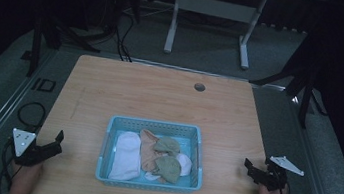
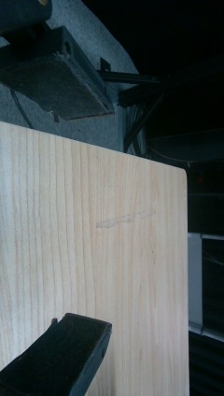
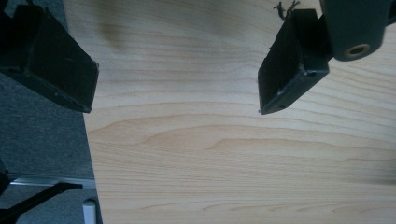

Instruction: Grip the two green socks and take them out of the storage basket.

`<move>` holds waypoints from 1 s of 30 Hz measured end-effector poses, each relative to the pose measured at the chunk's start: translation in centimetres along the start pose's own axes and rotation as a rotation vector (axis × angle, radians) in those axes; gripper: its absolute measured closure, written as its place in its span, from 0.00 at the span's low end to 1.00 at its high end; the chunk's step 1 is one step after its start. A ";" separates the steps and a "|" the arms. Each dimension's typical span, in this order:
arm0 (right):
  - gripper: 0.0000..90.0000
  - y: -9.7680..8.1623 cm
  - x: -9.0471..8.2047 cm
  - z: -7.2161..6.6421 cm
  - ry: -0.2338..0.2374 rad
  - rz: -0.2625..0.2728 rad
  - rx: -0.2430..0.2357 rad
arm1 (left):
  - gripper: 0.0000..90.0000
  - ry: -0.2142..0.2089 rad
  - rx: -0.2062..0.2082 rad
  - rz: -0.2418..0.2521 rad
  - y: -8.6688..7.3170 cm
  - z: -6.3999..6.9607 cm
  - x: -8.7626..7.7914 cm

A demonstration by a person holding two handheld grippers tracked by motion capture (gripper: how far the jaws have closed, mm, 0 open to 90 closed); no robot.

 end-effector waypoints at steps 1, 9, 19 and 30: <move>0.13 0.0 0.0 0.0 0.000 0.000 0.000 | 0.00 0.000 -0.001 0.000 0.0 0.0 0.0; 0.13 0.0 0.3 -0.1 0.000 -0.038 -0.008 | 0.00 0.003 -0.002 -0.003 0.0 0.0 0.0; 0.14 0.0 0.3 -0.2 0.026 -0.031 -0.013 | 0.00 -0.001 -0.006 -0.004 0.0 0.0 0.1; 0.16 -0.2 -0.2 -1.2 0.329 -0.126 -0.217 | 0.00 0.006 0.000 -0.006 0.0 0.0 0.1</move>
Point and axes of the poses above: each handheld gripper's, and its own axes: x roughly forward along the jaws, y roughly out of its top, z roughly to its right, the point moved 3 cm from there along x, roughly forward along the jaws, and after that the axes turned 10 degrees about y, right-handed, at the moved point
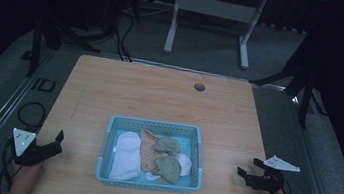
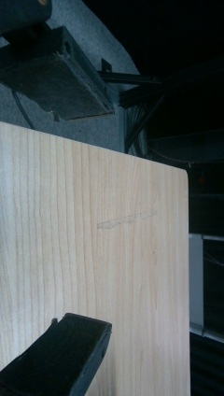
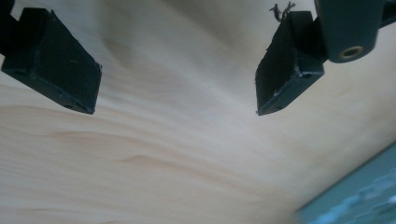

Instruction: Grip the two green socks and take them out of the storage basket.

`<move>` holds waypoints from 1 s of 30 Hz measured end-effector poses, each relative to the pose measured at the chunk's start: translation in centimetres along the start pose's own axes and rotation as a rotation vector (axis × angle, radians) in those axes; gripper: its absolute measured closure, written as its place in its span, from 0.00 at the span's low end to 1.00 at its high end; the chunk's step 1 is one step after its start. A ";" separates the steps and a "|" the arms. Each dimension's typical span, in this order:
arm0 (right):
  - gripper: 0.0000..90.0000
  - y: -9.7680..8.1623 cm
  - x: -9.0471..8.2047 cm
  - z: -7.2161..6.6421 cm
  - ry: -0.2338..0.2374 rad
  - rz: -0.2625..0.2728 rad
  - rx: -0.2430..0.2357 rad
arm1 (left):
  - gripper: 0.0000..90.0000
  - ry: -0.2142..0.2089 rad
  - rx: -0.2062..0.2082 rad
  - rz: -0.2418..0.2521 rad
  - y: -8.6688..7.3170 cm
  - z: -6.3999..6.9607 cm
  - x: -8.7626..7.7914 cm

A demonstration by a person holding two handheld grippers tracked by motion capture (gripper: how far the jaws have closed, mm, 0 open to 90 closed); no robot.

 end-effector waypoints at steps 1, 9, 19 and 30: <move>0.16 0.0 -0.1 -0.1 0.017 -0.017 -0.021 | 0.00 0.001 0.001 0.000 0.0 0.0 0.0; 0.15 0.9 -1.1 -1.4 0.150 -0.181 -0.089 | 0.00 -0.002 0.002 -0.002 0.0 0.0 0.0; 0.14 2.3 -0.7 -2.7 0.195 -0.431 -0.114 | 0.00 -0.004 0.002 -0.001 0.0 0.0 0.0; 0.14 3.7 0.0 -4.7 0.227 -0.643 -0.208 | 0.00 -0.008 0.002 -0.002 0.0 0.0 0.0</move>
Point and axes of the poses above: each handheld gripper's, and its own axes: x roughly forward along the jaws, y roughly out of its top, z roughly to its right, the point moved 3 cm from there along x, roughly forward along the jaws, and after that the axes turned 10 degrees about y, right-handed, at the moved point
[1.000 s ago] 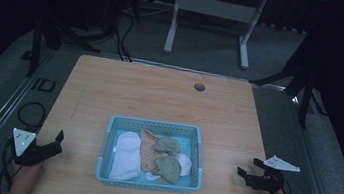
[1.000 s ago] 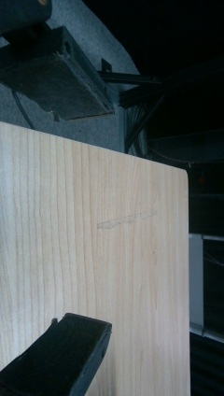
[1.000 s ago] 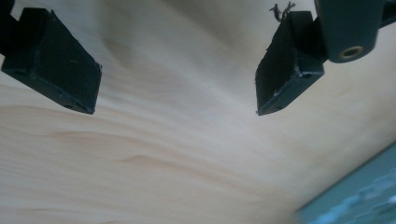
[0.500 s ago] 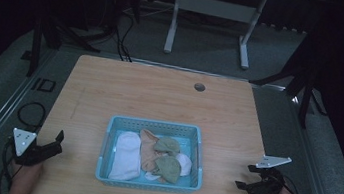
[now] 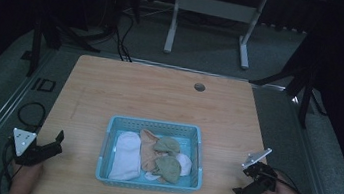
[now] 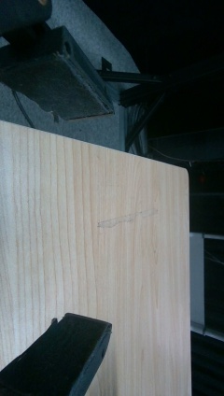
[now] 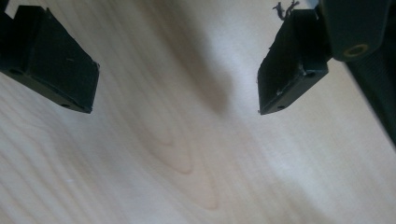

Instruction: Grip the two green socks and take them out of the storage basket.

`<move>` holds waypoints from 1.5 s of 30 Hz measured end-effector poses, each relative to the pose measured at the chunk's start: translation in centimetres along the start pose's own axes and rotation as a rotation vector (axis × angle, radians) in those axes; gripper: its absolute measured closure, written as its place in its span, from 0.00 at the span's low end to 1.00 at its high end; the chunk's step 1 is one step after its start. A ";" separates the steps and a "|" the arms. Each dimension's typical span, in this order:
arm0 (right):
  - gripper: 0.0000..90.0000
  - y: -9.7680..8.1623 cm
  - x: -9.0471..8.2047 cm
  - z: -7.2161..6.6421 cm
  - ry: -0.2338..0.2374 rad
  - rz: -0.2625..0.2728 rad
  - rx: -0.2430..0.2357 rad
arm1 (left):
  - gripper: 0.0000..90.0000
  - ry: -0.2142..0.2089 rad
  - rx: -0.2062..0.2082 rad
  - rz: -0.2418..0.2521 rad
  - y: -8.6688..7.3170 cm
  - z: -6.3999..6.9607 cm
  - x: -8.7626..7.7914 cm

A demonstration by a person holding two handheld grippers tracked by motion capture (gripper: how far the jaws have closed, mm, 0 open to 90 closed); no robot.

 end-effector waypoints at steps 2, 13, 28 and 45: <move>0.14 0.4 -0.2 -0.4 0.004 -0.010 -0.016 | 0.00 0.000 0.001 -0.002 0.0 0.0 0.0; 0.15 2.7 -1.1 -2.5 0.013 -0.041 -0.102 | 0.00 0.000 0.002 0.000 0.0 0.0 0.0; 0.15 6.3 -2.8 -4.0 0.011 -0.069 -0.185 | 0.00 -0.001 0.002 0.000 0.0 0.0 0.0; 0.16 11.0 -3.6 -5.9 0.041 -0.090 -0.271 | 0.00 -0.003 0.002 0.000 0.0 0.0 0.0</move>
Point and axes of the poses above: each handheld gripper's, and its own axes: x roughly forward along the jaws, y roughly out of its top, z roughly to its right, the point moved 3 cm from there along x, roughly forward along the jaws, and after that the axes turned 10 degrees about y, right-handed, at the moved point
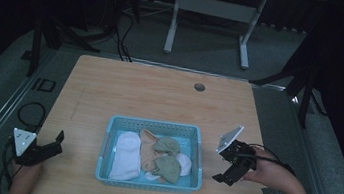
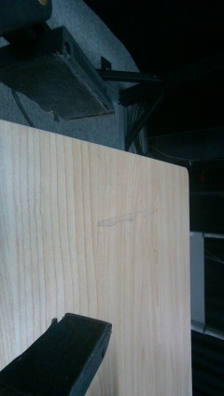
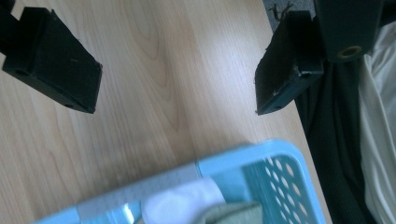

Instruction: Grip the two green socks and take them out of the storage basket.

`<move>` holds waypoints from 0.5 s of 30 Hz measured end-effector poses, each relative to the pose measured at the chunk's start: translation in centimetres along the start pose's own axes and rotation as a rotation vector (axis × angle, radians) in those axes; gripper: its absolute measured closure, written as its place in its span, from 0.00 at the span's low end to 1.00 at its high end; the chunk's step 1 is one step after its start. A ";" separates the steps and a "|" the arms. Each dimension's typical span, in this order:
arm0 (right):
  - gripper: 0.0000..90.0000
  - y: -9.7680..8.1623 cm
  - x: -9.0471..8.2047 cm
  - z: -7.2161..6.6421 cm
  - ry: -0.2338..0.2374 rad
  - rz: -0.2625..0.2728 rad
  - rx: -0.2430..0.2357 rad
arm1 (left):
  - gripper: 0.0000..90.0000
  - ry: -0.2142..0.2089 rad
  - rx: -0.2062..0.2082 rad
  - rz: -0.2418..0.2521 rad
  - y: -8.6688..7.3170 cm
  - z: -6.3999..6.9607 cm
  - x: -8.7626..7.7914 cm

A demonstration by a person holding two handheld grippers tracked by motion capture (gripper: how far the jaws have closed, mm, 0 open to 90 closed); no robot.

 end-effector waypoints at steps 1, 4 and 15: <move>0.16 0.3 0.0 0.0 0.000 0.002 -0.005 | 0.00 0.000 0.000 0.001 0.0 0.0 0.0; 0.16 1.1 -0.1 -0.1 0.000 0.003 -0.019 | 0.00 -0.001 -0.001 0.002 0.0 0.0 0.0; 0.16 3.9 0.1 -0.5 0.006 0.017 -0.078 | 0.00 -0.004 -0.003 0.001 0.0 -0.1 0.0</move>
Point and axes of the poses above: each handheld gripper's, and its own axes: x roughly forward along the jaws, y roughly out of its top, z roughly to its right, the point moved 3 cm from there along x, roughly forward along the jaws, and after that the axes turned 10 degrees about y, right-handed, at the moved point
